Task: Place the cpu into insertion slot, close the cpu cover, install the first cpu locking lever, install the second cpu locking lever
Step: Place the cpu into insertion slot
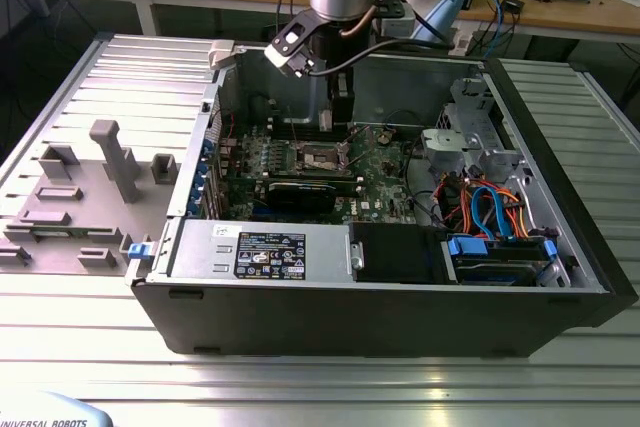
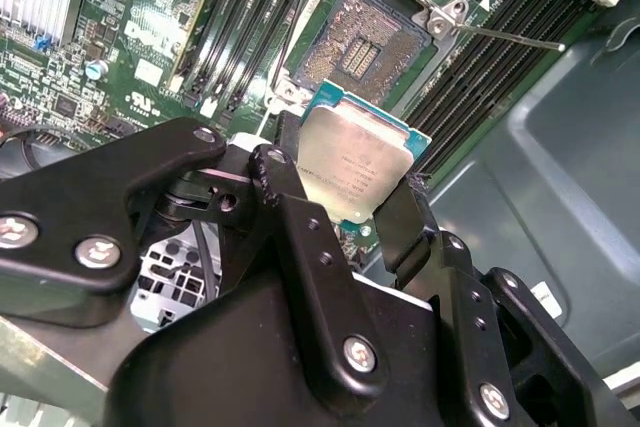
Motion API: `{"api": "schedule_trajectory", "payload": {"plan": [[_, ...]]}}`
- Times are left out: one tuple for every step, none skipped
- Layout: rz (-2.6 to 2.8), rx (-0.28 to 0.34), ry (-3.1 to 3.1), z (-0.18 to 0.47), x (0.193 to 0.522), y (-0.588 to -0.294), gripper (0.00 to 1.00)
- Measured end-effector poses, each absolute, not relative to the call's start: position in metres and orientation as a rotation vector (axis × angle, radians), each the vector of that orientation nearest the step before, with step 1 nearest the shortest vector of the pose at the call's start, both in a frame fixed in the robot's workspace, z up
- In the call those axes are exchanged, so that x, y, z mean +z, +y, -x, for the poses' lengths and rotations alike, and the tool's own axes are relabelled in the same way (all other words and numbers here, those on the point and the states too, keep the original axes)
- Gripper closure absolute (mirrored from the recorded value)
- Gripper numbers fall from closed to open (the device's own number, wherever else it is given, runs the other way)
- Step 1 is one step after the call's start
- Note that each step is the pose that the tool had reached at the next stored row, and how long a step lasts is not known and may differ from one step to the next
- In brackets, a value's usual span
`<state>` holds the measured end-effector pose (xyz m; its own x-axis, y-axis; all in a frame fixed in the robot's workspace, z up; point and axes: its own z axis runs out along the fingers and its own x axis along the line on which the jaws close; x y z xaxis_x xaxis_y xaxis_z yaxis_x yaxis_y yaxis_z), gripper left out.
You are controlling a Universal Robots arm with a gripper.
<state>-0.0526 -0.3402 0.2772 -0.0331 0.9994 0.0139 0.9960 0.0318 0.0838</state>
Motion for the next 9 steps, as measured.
{"api": "schedule_trajectory", "payload": {"plan": [[-2.150, 0.108, 2.221, 0.0526, 0.2769, -0.3402, 0.46], [-2.150, 0.108, 2.221, 0.0526, 0.2766, -0.3402, 0.46], [-2.150, 0.108, 2.221, 0.0526, 0.2761, -0.3402, 0.46], [-2.150, 0.108, 2.221, 0.0526, 0.2757, -0.3402, 0.46], [-2.150, 0.108, 2.221, 0.0525, 0.2751, -0.3402, 0.46], [-2.150, 0.108, 2.221, 0.0526, 0.2741, -0.3402, 0.46], [-2.150, 0.108, 2.221, 0.0526, 0.2736, -0.3402, 0.46], [-2.150, 0.108, 2.221, 0.0525, 0.2731, -0.3402, 0.46], [-2.150, 0.108, 2.221, 0.0526, 0.2728, -0.3402, 0.46]]}}
